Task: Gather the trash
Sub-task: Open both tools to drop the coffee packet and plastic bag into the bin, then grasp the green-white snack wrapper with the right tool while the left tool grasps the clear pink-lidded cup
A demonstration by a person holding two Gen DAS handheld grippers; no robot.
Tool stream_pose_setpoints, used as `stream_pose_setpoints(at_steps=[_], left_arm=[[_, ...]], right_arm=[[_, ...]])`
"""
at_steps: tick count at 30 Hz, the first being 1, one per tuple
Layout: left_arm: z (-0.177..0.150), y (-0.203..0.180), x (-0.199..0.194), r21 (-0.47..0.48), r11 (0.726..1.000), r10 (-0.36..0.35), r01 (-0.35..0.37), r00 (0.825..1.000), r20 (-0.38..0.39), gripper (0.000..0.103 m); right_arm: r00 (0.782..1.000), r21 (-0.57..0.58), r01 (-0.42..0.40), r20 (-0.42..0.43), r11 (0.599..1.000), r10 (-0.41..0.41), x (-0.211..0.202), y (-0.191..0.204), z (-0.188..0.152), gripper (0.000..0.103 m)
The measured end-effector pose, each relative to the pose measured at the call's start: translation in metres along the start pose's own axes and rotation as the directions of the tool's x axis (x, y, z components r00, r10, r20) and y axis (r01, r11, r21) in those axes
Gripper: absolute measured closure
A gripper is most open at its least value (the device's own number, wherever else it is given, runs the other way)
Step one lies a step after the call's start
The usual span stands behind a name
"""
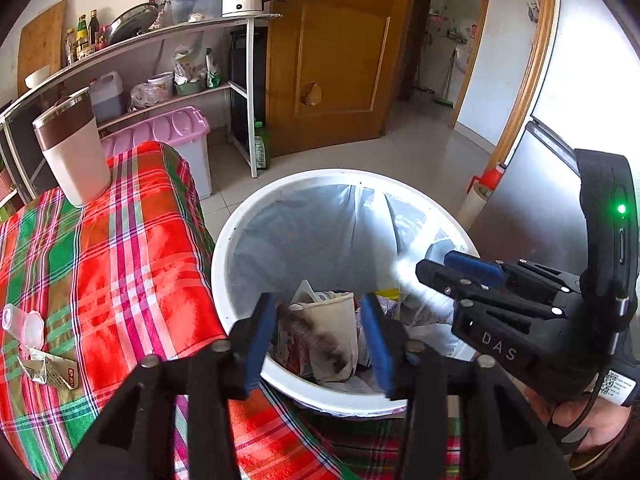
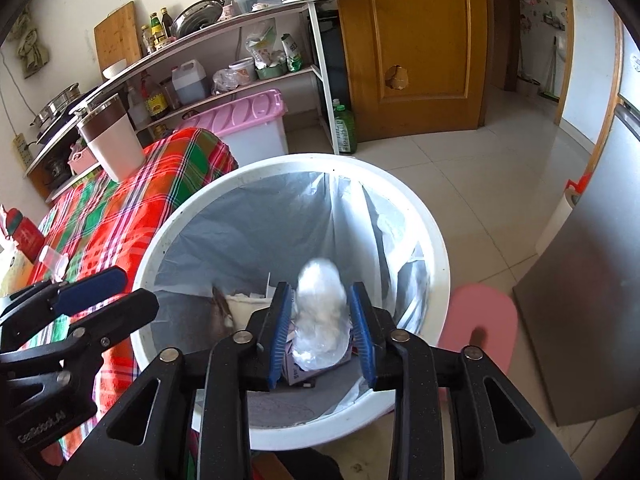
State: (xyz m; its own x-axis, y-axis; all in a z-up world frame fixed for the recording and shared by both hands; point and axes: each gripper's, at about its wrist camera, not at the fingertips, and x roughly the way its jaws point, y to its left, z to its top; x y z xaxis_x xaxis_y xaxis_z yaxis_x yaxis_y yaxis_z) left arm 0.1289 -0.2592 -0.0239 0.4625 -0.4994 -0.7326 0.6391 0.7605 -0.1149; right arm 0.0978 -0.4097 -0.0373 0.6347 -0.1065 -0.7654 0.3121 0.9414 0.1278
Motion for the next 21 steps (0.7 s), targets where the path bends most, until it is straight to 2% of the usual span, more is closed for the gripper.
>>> stream_pose_setpoints(at_steps=[3, 11, 21], left_arm=[[0.001, 0.002, -0.003, -0.005, 1.000, 0.002, -0.002, 1.000, 0.004, 0.053], [-0.003, 0.013, -0.020, -0.017, 0.999, 0.030, -0.029, 0.999, 0.042, 0.046], [-0.015, 0.038, -0.050, -0.050, 0.997, 0.068, -0.064, 0.994, 0.086, 0.045]], right_arm=[[1.000, 0.004, -0.007, 0.002, 1.000, 0.007, -0.002, 0.002, -0.001, 0.061], [1.000, -0.003, -0.012, 0.028, 1.000, 0.012, -0.015, 0.011, -0.002, 0.060], [0.997, -0.028, -0.042, 0.060, 0.999, 0.043, -0.031, 0.035, -0.003, 0.060]])
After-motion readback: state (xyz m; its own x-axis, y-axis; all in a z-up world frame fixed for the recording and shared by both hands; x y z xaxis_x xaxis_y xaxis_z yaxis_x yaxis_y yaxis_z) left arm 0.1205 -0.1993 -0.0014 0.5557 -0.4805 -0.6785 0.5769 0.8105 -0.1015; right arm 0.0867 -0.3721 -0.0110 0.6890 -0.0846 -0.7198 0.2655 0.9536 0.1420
